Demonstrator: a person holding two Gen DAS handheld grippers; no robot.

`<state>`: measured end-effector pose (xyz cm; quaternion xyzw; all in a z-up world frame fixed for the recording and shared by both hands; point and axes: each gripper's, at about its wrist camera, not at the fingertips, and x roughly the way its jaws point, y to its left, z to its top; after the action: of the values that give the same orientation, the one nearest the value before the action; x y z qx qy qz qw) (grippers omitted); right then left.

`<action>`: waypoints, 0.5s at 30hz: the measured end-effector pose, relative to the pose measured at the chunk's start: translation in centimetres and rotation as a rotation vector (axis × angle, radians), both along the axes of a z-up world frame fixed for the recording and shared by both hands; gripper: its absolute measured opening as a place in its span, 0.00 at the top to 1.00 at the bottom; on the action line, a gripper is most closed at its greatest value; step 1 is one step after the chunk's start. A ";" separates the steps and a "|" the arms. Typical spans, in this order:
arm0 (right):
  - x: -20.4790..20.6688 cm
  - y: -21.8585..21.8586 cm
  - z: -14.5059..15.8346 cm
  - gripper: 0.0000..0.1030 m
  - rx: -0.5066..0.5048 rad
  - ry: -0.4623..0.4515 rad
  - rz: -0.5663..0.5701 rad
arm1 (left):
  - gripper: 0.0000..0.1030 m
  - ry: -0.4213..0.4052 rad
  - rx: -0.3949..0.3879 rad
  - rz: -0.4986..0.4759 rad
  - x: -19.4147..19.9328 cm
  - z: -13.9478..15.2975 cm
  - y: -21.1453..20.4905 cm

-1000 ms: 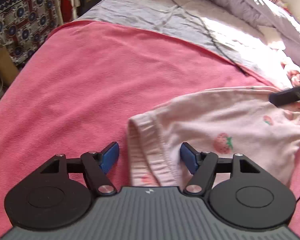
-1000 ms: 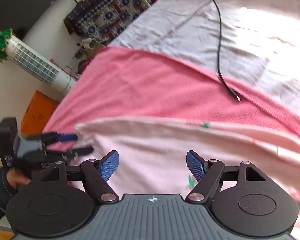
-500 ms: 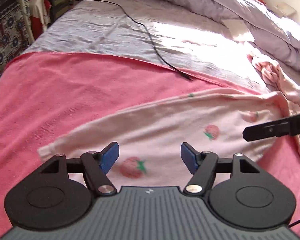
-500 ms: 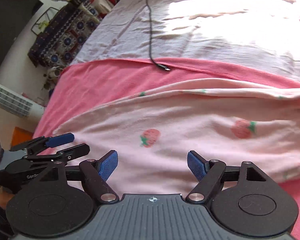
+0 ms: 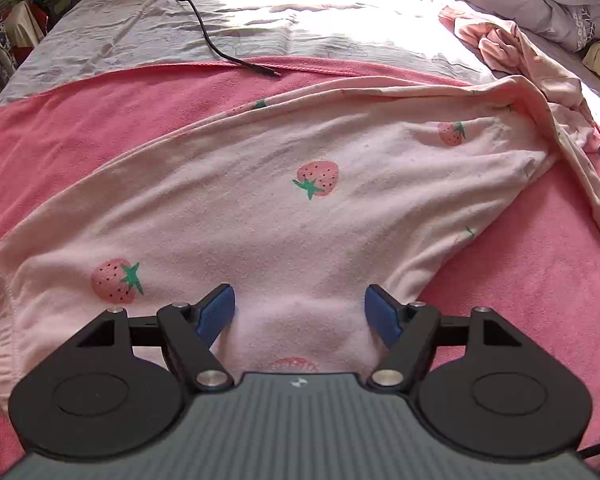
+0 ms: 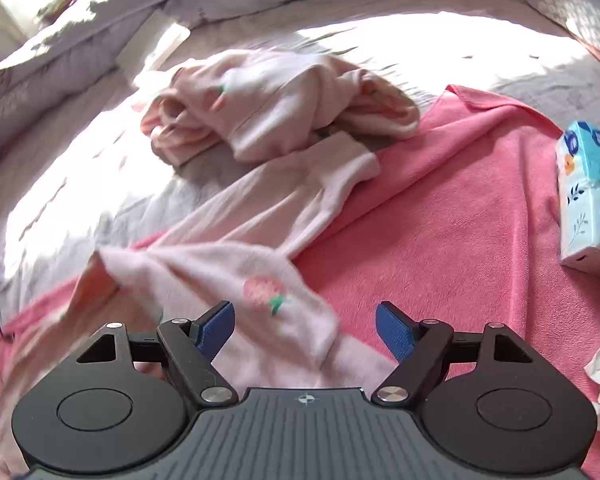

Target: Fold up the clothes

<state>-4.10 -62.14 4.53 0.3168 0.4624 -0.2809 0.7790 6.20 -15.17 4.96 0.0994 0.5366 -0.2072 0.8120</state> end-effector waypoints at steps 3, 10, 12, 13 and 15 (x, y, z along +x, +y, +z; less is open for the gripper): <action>-0.1 -3.0 -0.5 0.25 -0.001 -0.009 -0.054 | 0.26 0.011 0.039 0.013 -1.0 0.2 0.0; -1.8 7.2 -0.3 0.25 -0.229 0.147 0.519 | 0.16 0.024 0.154 0.004 -2.9 -1.8 -1.4; -1.9 11.2 -1.8 0.34 -0.331 0.222 0.690 | 0.15 0.022 0.171 -0.001 -2.9 -1.8 -1.8; -1.7 12.0 -2.6 0.39 -0.372 0.260 0.703 | 0.15 0.025 0.169 0.001 -2.8 -1.8 -1.8; -1.2 11.6 -3.5 0.44 -0.377 0.283 0.643 | 0.15 0.030 0.162 0.000 -2.7 -1.8 -1.7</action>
<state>-5.30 -50.52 1.05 -0.0345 0.5812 -0.1436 0.8003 3.46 -16.86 3.17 0.1618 0.5638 -0.1647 0.7930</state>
